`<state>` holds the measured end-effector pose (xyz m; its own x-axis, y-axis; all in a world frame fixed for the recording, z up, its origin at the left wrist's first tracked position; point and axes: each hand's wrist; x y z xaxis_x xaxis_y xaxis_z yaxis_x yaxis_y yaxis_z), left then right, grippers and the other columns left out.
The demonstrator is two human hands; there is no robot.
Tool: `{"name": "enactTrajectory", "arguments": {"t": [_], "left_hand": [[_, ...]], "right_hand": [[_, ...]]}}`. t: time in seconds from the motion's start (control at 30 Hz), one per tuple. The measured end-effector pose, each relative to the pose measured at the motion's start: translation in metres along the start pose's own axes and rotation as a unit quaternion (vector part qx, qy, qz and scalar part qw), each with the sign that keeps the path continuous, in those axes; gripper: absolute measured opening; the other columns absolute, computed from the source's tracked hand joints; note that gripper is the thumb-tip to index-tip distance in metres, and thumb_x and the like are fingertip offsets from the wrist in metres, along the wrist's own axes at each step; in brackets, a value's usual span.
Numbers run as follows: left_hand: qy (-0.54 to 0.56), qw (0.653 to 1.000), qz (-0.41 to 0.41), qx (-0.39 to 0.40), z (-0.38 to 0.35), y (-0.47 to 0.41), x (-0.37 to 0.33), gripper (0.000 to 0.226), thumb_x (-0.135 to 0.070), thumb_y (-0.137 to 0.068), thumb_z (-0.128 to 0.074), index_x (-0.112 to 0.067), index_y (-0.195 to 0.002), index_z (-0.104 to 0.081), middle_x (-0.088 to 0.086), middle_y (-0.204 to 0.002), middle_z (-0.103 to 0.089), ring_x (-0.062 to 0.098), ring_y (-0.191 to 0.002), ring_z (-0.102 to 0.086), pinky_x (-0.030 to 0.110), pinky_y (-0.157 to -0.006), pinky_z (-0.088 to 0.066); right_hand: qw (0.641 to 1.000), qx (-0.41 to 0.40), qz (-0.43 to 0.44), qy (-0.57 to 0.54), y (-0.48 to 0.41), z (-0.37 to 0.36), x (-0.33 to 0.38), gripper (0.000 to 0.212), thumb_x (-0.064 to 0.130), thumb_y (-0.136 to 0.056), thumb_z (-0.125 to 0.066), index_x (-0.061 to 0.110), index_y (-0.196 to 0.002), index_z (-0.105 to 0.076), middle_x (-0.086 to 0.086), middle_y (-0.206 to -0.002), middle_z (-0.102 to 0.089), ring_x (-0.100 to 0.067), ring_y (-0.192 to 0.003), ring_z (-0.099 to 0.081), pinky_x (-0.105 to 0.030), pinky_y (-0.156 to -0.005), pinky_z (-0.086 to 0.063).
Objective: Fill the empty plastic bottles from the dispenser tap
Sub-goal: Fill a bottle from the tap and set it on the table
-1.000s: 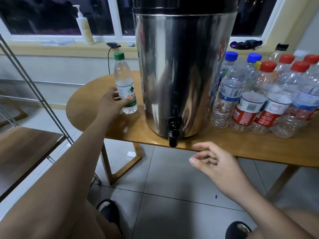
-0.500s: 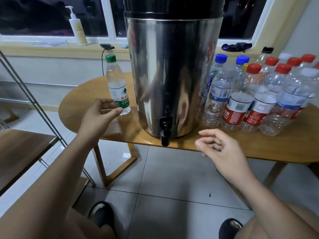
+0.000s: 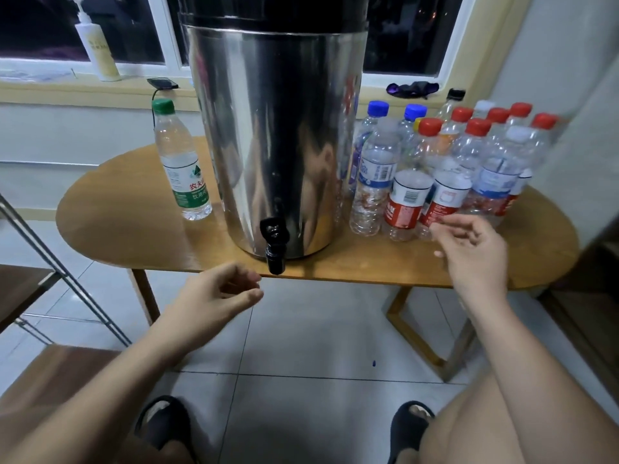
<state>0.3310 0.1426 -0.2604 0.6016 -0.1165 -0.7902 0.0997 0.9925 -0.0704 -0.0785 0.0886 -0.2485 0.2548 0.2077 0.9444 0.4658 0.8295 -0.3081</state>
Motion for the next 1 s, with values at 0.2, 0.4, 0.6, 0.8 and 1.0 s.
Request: {"name": "enactTrajectory", "arguments": {"t": [0.2,0.4,0.6,0.8,1.0], "left_hand": [[-0.027,0.999,-0.019,0.038,-0.016,-0.001,-0.007,0.013,-0.036,-0.095,-0.082,-0.035,-0.106,-0.076,-0.021,-0.097,-0.078,0.001,-0.093,-0.073,0.011,-0.077,-0.052],[-0.026,0.999,-0.024,0.032,-0.027,-0.005,-0.012,0.012,-0.035,-0.096,-0.082,-0.034,-0.106,-0.076,-0.019,-0.100,-0.079,0.000,-0.093,-0.073,0.011,-0.077,-0.051],[-0.020,0.999,-0.026,0.037,-0.032,-0.005,-0.014,0.013,-0.034,-0.096,-0.082,-0.034,-0.108,-0.075,-0.016,-0.101,-0.079,0.001,-0.092,-0.073,0.022,-0.081,-0.055],[-0.030,0.997,-0.045,0.048,-0.032,-0.002,-0.014,0.011,-0.032,-0.096,-0.082,-0.033,-0.104,-0.075,-0.015,-0.095,-0.078,0.004,-0.090,-0.072,0.013,-0.075,-0.051],[-0.007,0.998,-0.051,0.044,-0.026,0.001,-0.019,0.012,-0.033,-0.095,-0.082,-0.032,-0.105,-0.076,-0.018,-0.097,-0.079,0.002,-0.094,-0.073,0.011,-0.077,-0.050]], "right_hand": [[0.978,-0.184,0.019,0.098,-0.033,0.034,-0.024,0.054,0.048,-0.078,-0.088,0.029,-0.118,-0.057,0.015,-0.106,-0.064,-0.008,-0.094,-0.064,-0.045,-0.094,-0.058],[0.987,-0.129,0.010,0.100,-0.051,0.034,-0.034,0.076,0.039,-0.081,-0.092,0.029,-0.143,-0.049,0.010,-0.135,-0.064,-0.006,-0.122,-0.063,-0.031,-0.106,-0.052],[0.989,-0.097,0.001,0.107,-0.058,0.024,-0.029,0.074,0.034,-0.083,-0.089,0.030,-0.146,-0.050,0.013,-0.135,-0.064,-0.004,-0.121,-0.061,-0.013,-0.089,-0.043],[0.987,-0.112,0.005,0.117,-0.059,0.026,-0.031,0.062,0.034,-0.084,-0.087,0.031,-0.137,-0.055,0.011,-0.131,-0.067,-0.007,-0.118,-0.065,-0.031,-0.101,-0.055],[0.984,-0.140,0.014,0.105,-0.027,0.039,-0.007,0.057,0.031,-0.084,-0.087,0.031,-0.133,-0.057,0.019,-0.116,-0.066,0.007,-0.103,-0.063,-0.030,-0.097,-0.055]]}}
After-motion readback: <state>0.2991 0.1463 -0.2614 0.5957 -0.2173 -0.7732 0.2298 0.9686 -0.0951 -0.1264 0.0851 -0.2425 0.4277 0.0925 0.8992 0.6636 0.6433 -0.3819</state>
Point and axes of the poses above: each hand's wrist, its own y-axis away from the middle knuckle, its own z-axis out of the back of the hand, x = y × z
